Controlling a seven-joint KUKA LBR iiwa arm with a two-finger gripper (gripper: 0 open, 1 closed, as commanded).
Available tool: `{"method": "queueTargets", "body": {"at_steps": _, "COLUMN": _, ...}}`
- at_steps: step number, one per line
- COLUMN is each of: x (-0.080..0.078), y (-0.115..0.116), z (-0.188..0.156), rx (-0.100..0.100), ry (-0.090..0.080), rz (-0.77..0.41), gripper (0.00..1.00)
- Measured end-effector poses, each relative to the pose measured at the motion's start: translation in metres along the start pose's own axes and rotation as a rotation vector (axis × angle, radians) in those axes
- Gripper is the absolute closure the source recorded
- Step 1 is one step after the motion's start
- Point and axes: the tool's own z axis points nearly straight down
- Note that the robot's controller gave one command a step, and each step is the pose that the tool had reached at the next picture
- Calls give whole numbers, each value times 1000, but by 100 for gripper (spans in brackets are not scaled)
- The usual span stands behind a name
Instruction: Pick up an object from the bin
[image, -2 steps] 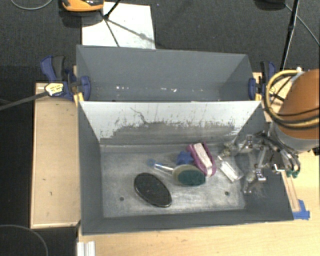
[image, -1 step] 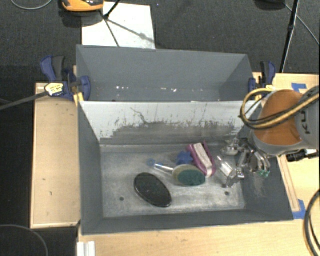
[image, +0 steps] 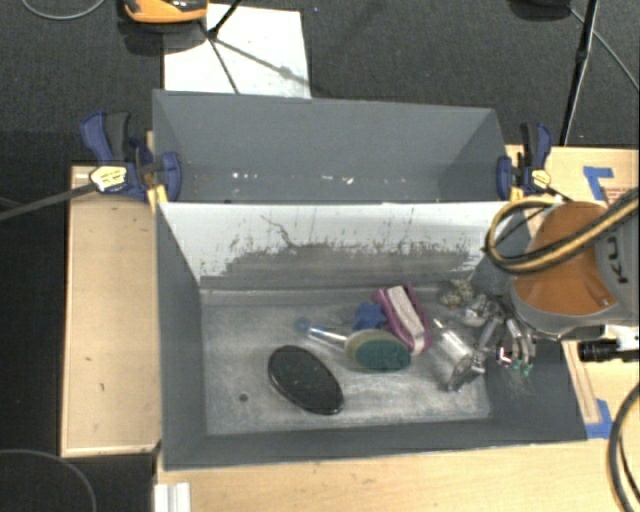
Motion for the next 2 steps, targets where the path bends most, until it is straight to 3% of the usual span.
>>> {"method": "queueTargets", "body": {"at_steps": 2, "x": -2, "y": 0, "z": -1, "rx": 2, "ry": 0, "rz": -13, "gripper": 0}}
